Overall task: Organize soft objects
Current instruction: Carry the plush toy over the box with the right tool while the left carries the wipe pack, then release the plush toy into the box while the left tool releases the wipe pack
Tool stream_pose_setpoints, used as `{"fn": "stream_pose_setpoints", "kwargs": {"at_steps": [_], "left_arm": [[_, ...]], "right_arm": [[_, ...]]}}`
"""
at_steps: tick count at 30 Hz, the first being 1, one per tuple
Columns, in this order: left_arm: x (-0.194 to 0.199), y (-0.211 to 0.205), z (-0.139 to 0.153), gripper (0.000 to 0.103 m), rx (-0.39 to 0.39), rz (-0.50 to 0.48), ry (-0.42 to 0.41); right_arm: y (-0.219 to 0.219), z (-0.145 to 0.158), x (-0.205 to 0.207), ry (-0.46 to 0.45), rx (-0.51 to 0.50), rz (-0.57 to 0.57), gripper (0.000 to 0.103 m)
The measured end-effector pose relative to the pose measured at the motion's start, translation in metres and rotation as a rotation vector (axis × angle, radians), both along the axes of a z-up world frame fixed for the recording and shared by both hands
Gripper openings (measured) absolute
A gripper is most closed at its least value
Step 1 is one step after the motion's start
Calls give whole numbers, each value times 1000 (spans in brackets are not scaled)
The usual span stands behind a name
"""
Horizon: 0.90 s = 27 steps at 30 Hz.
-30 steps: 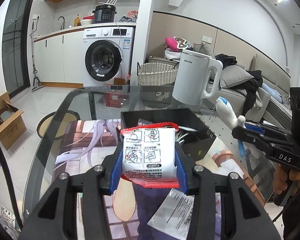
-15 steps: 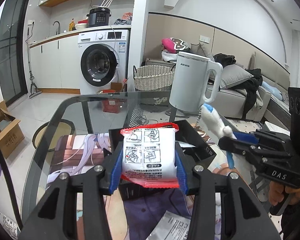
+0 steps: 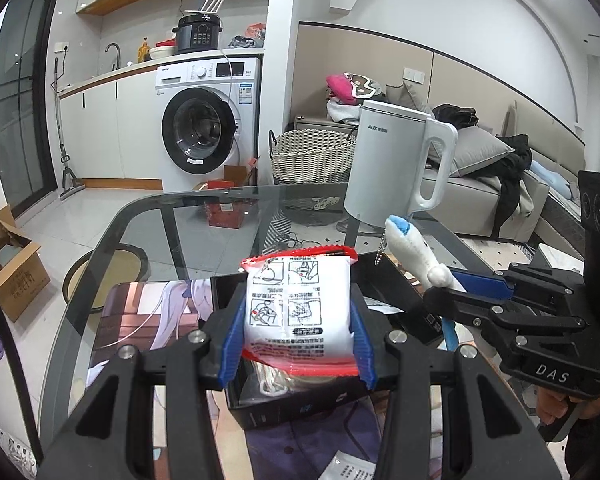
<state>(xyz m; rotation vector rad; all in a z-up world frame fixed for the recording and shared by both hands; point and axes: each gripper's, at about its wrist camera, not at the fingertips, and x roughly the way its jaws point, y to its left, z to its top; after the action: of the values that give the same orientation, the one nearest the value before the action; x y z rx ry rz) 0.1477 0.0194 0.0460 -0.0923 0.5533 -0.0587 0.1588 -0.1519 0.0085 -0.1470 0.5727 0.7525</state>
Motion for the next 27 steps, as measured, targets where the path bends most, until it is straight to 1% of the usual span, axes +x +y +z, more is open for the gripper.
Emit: {"fn": "stream_pose_setpoints", "kwargs": {"at_steps": [6,10,15,20,23,25,27], "left_arm": [[10,0,-8,45,8,6,16],[16,-3,-14,45,30,6,26],[24,-1,-20,45,30,15,40],[31,-1,-26,45,37,14,54],[36,-1,-31,45,44,18,67],[38,-2,-35,45,45,16,80],[41,-4,-37,45,50,11,87]], "right_arm": [[9,-5,9,10,-33,2,25],[16,-11,17,22,-59,9,25],[27,-19,27,38,-93,13,25],[37,-28,38,56,-143,-4,25],[42,-32,42,49,-170,-8,25],[50,-35,44,43,-215,-11,25],[54,-38,47,46,-232,-16,25]]}}
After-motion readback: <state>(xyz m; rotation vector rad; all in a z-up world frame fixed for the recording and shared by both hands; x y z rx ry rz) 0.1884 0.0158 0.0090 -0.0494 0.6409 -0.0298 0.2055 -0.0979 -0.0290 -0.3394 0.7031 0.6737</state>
